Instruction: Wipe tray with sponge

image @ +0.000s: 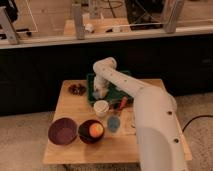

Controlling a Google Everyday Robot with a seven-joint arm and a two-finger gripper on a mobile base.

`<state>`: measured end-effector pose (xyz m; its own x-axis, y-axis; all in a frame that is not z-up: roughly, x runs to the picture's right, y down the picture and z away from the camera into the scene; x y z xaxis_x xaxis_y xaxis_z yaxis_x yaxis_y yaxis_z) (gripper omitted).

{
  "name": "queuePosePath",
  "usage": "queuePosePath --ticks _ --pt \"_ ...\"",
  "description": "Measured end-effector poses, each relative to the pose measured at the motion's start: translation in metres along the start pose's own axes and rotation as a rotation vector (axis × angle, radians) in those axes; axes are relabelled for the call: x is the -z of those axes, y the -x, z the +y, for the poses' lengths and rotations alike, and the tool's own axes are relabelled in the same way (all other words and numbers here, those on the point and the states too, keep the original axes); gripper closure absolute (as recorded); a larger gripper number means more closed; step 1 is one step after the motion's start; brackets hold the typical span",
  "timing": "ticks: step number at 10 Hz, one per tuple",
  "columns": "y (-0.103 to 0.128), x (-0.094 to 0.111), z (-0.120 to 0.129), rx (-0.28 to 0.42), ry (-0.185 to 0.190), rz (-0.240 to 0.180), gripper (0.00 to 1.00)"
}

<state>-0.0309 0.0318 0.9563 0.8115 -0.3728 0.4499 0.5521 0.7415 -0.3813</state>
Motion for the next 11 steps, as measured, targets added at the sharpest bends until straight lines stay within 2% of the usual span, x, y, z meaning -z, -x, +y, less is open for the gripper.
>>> queuePosePath --ticks 3,6,9,11 --pt "-0.028 0.004 0.027 -0.075 0.020 0.008 1.00" --pt "-0.065 0.003 0.040 -0.156 0.030 0.038 1.00" --pt "-0.071 -0.003 0.016 -0.174 0.014 0.039 1.00" --pt "-0.054 0.000 -0.007 -0.144 -0.011 0.036 1.00"
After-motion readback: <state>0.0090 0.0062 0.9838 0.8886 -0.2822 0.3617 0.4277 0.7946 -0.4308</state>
